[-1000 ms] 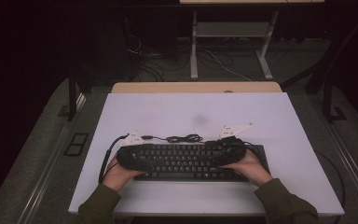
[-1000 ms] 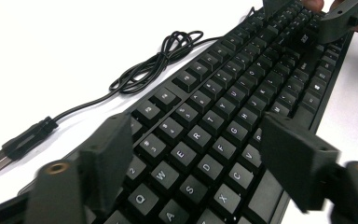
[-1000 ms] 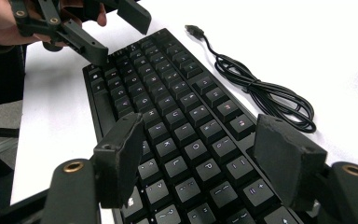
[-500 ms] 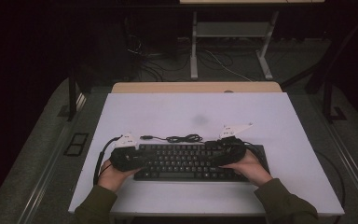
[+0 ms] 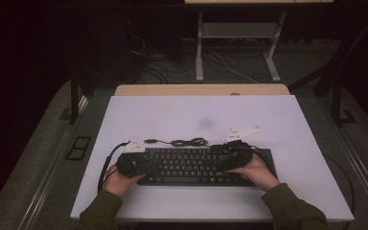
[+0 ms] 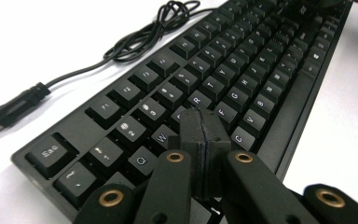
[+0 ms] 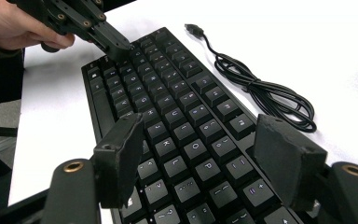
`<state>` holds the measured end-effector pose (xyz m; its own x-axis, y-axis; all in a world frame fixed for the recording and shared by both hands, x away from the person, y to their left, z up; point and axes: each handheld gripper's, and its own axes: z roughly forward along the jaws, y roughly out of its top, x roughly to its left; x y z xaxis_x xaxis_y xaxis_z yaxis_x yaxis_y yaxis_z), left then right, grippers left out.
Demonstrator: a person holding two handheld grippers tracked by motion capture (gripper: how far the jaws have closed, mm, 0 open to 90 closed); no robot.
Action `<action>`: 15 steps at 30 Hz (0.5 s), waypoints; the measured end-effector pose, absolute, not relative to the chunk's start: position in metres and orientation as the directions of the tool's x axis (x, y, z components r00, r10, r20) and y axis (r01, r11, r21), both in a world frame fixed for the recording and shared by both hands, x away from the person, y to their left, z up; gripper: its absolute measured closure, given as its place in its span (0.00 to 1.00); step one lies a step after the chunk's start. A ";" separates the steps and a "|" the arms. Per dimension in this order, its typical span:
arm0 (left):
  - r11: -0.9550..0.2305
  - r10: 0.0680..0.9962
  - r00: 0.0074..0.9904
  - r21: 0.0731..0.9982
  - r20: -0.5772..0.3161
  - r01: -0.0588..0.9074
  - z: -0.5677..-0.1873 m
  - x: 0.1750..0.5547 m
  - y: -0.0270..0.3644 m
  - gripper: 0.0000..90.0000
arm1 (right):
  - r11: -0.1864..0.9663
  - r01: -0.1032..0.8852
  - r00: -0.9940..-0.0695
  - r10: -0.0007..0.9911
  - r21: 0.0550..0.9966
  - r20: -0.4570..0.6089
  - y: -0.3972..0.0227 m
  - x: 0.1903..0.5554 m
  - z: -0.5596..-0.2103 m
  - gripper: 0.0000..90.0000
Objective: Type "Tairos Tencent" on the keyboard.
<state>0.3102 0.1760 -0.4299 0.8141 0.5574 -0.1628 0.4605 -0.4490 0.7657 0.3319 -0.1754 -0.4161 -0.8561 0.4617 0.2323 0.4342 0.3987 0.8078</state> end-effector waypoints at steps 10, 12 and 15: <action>-0.480 0.550 0.821 0.745 -0.156 0.463 -0.435 0.311 0.171 0.99 | 0.399 0.433 -0.857 0.461 0.809 0.231 -0.176 0.332 -0.416 0.36; -0.484 0.548 0.821 0.741 -0.159 0.466 -0.437 0.311 0.170 0.99 | 0.399 0.434 -0.856 0.462 0.807 0.232 -0.176 0.332 -0.416 0.36; -0.490 0.548 0.823 0.740 -0.149 0.461 -0.436 0.310 0.169 0.99 | 0.399 0.435 -0.855 0.463 0.807 0.233 -0.176 0.332 -0.416 0.36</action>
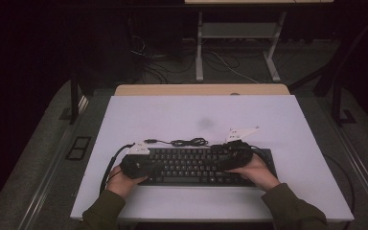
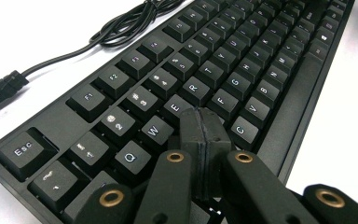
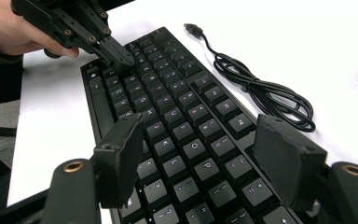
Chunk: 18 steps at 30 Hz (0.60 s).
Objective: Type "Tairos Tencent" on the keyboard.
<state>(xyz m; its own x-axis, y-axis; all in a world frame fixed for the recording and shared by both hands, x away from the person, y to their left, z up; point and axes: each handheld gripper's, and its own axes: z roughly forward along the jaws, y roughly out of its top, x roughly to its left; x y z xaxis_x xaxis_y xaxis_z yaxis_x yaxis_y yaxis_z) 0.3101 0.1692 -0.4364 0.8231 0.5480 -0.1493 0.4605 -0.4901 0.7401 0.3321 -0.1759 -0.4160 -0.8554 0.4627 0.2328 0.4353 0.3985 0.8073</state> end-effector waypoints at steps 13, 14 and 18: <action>-0.441 0.540 0.824 0.778 -0.169 0.448 -0.423 0.307 0.173 0.96 | 0.396 0.437 -0.854 0.464 0.808 0.235 -0.177 0.333 -0.416 0.36; -0.442 0.539 0.825 0.778 -0.168 0.448 -0.423 0.307 0.173 0.95 | 0.396 0.438 -0.854 0.464 0.807 0.236 -0.177 0.333 -0.416 0.36; -0.430 0.539 0.824 0.784 -0.174 0.447 -0.422 0.307 0.173 0.90 | 0.392 0.438 -0.853 0.464 0.809 0.237 -0.176 0.334 -0.417 0.36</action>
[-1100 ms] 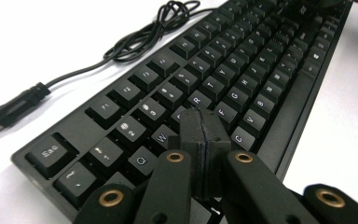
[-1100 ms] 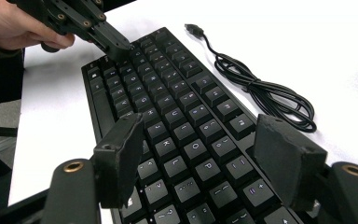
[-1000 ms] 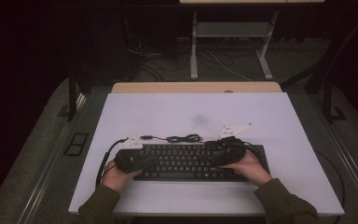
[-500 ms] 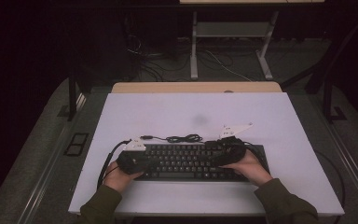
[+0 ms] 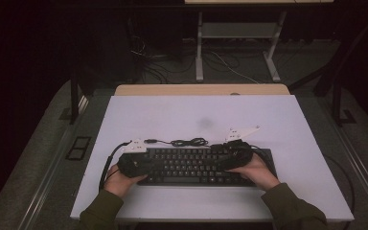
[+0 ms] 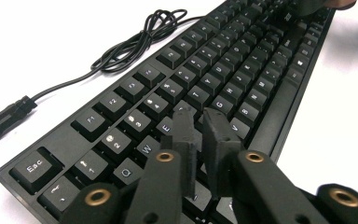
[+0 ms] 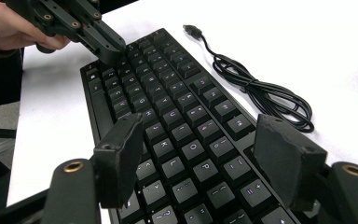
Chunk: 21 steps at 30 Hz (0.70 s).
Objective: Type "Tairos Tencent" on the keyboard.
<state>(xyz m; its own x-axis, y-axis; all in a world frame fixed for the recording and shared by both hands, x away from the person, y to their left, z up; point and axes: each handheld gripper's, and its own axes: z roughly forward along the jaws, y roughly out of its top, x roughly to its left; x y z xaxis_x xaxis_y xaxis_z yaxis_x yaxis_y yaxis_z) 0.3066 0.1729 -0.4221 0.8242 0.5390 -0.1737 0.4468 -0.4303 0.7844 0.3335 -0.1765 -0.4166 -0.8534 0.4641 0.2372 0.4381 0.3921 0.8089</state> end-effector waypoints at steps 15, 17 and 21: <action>-0.408 0.541 0.822 0.800 -0.176 0.440 -0.417 0.300 0.172 0.66 | 0.381 0.442 -0.853 0.458 0.812 0.250 -0.177 0.336 -0.417 0.36; -0.409 0.540 0.823 0.799 -0.177 0.441 -0.416 0.298 0.171 0.65 | 0.383 0.441 -0.854 0.457 0.812 0.248 -0.176 0.336 -0.417 0.36; -0.410 0.531 0.828 0.801 -0.179 0.436 -0.415 0.295 0.169 0.66 | 0.382 0.440 -0.854 0.457 0.812 0.248 -0.176 0.336 -0.417 0.36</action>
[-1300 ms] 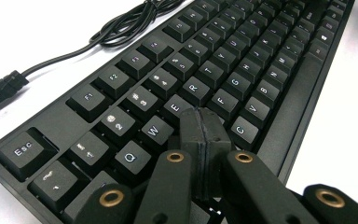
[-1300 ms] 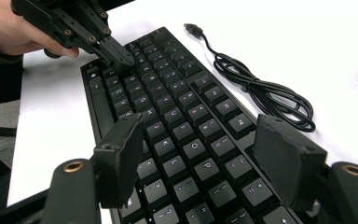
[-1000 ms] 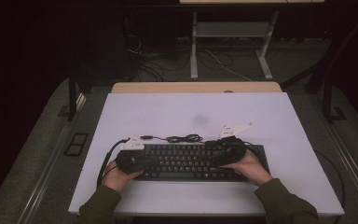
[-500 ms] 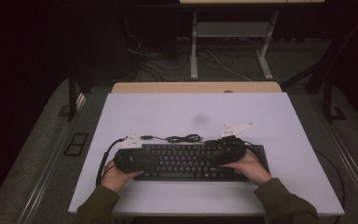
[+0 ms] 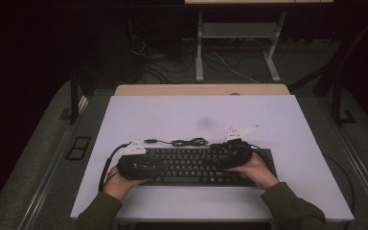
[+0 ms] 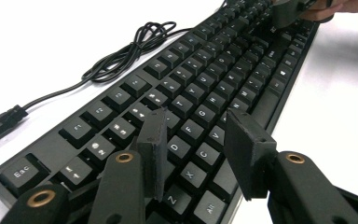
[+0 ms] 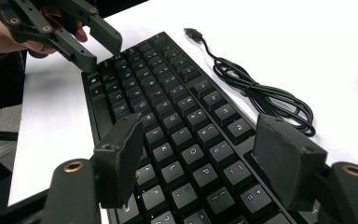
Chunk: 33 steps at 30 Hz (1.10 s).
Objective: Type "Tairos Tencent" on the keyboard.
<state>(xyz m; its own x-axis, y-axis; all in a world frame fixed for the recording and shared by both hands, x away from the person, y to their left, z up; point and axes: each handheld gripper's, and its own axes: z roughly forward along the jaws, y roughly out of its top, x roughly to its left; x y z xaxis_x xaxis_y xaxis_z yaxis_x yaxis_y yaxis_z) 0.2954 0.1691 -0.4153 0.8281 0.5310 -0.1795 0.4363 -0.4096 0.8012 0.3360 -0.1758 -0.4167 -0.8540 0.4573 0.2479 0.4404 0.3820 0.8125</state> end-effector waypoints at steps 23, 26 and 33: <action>-0.444 0.452 0.868 0.793 -0.205 0.418 -0.417 0.286 0.157 0.99 | 0.381 0.437 -0.855 0.457 0.815 0.245 -0.177 0.335 -0.416 0.36; -0.453 0.443 0.872 0.788 -0.207 0.417 -0.419 0.286 0.154 0.99 | 0.381 0.436 -0.855 0.457 0.815 0.244 -0.176 0.335 -0.415 0.36; -0.478 0.421 0.882 0.774 -0.213 0.415 -0.425 0.286 0.147 0.99 | 0.383 0.433 -0.857 0.456 0.816 0.241 -0.176 0.335 -0.416 0.36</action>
<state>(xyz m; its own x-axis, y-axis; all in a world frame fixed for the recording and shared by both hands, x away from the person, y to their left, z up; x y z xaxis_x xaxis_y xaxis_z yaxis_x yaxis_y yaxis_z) 0.2860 0.1472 -0.4247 0.8818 0.4210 -0.2126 0.4148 -0.4777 0.7744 0.3346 -0.1759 -0.4158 -0.8568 0.4558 0.2413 0.4334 0.3829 0.8158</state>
